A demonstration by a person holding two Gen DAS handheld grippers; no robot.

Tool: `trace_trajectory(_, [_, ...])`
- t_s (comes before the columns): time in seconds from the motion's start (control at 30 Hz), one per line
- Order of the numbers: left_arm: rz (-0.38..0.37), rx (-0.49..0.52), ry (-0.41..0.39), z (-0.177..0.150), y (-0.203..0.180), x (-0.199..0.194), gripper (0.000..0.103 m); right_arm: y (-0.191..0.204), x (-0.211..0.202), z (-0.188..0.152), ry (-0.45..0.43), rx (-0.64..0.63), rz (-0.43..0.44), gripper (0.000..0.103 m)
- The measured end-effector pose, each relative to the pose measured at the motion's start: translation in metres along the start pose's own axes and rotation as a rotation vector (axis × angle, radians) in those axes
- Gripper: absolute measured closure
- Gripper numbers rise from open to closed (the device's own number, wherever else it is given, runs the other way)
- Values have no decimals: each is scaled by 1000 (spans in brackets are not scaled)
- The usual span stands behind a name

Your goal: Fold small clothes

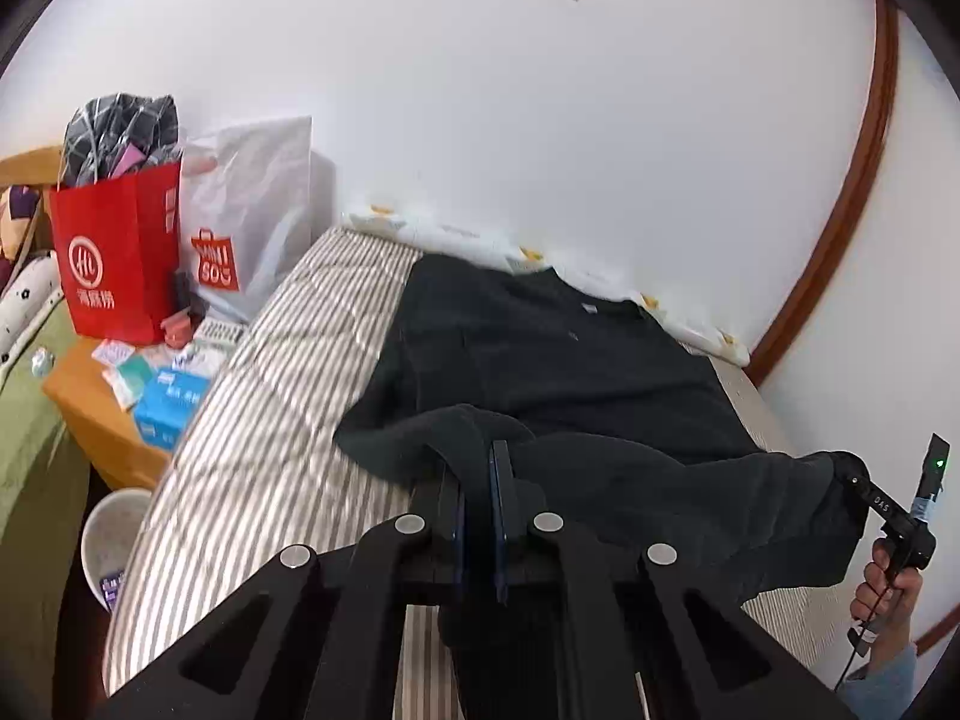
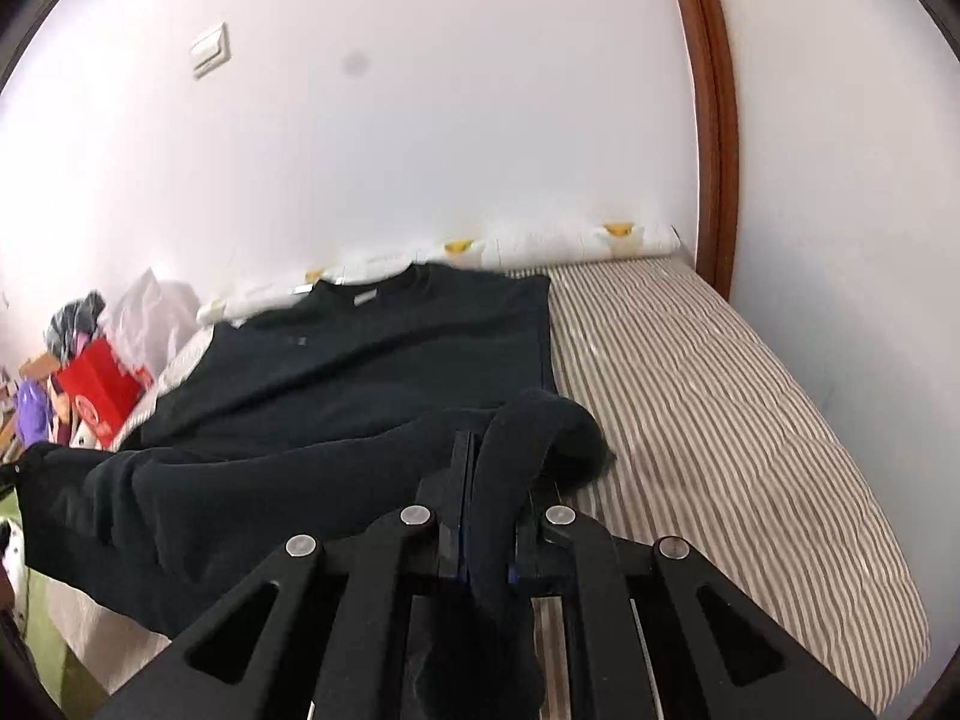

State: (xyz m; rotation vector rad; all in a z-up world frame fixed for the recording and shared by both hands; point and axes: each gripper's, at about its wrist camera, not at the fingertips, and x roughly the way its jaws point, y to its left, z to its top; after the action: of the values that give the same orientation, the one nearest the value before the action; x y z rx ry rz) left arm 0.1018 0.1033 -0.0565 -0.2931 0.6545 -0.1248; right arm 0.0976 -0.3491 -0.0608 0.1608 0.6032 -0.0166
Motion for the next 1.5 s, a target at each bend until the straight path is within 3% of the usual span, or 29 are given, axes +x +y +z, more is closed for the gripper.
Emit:
trace_trajectory(0.5, [140, 54, 36, 58, -21, 91, 96, 3, 98, 63, 81, 8, 7, 95])
trace_trajectory(0.83, [198, 42, 122, 72, -14, 162, 96, -3, 163, 69, 187, 18, 2, 95])
trace_trajectory(1.0, [192, -10, 176, 72, -1, 194, 96, -8, 191, 69, 248, 44, 5, 95])
trace_trajectory(1.23, [191, -31, 221, 68, 5, 213, 93, -15, 224, 64, 333, 73, 3, 94])
trace_trajectory(1.37, [177, 3, 233, 68, 1, 209, 88, -20, 218, 67, 356, 85, 35, 85])
trace_trajectory(1.47, [168, 38, 248, 66, -4, 200, 82, -24, 194, 67, 363, 74, 46, 62])
trace_trajectory(1.5, [161, 51, 247, 64, -6, 195, 79, -24, 184, 66, 347, 58, 46, 60])
